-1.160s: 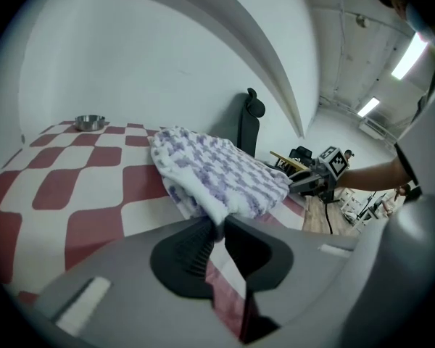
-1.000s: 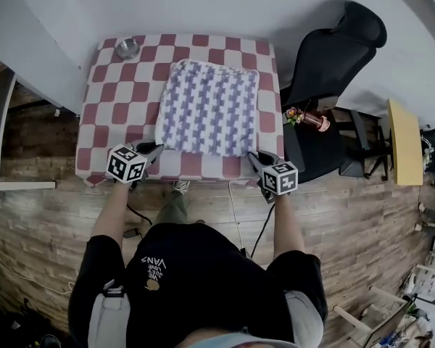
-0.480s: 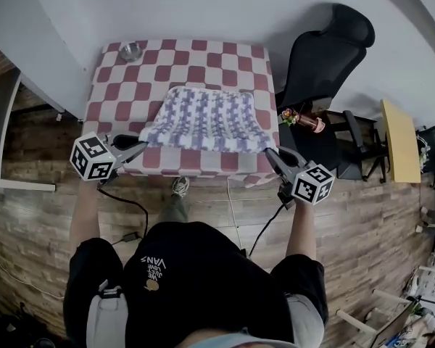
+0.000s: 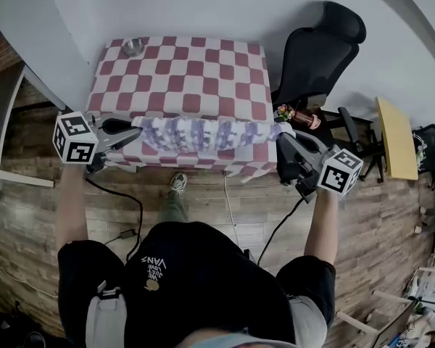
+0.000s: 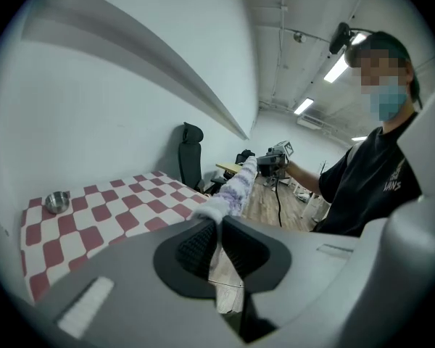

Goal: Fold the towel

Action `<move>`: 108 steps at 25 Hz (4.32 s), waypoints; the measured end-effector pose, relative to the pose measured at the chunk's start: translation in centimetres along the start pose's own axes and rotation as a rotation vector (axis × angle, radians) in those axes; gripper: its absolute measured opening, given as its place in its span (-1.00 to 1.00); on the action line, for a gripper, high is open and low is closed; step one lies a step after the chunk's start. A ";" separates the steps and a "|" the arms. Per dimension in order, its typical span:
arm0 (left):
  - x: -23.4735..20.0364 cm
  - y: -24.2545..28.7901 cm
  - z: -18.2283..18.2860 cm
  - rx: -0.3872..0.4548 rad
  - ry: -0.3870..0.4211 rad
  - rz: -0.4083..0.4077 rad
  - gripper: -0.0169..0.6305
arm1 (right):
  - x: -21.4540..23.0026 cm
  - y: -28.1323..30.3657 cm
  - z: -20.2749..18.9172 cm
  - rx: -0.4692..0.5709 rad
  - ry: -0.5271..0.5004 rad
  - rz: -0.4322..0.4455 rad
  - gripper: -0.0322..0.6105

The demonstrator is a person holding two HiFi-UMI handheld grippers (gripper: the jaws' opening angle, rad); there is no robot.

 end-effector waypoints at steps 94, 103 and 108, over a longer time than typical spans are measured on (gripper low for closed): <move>-24.4 9.7 -14.9 -0.106 -0.768 0.300 -0.63 | 22.3 23.6 -13.3 -0.293 0.407 -0.479 -0.30; -24.5 7.3 -13.8 0.021 -0.736 0.379 -0.37 | 17.4 18.7 -14.9 -0.098 0.629 -0.390 -0.11; -23.0 5.0 -12.6 0.092 -0.696 0.481 -0.37 | 15.8 18.0 -18.1 -0.166 0.691 -0.361 -0.10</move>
Point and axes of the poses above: the fingertips, and each gripper's own axes: y forward along the fingers, x to its right, z out of its top, the point moved 3 cm from there along -y, backward along the fingers, and after that the axes turned 3 degrees about x, right-handed, at the moved point
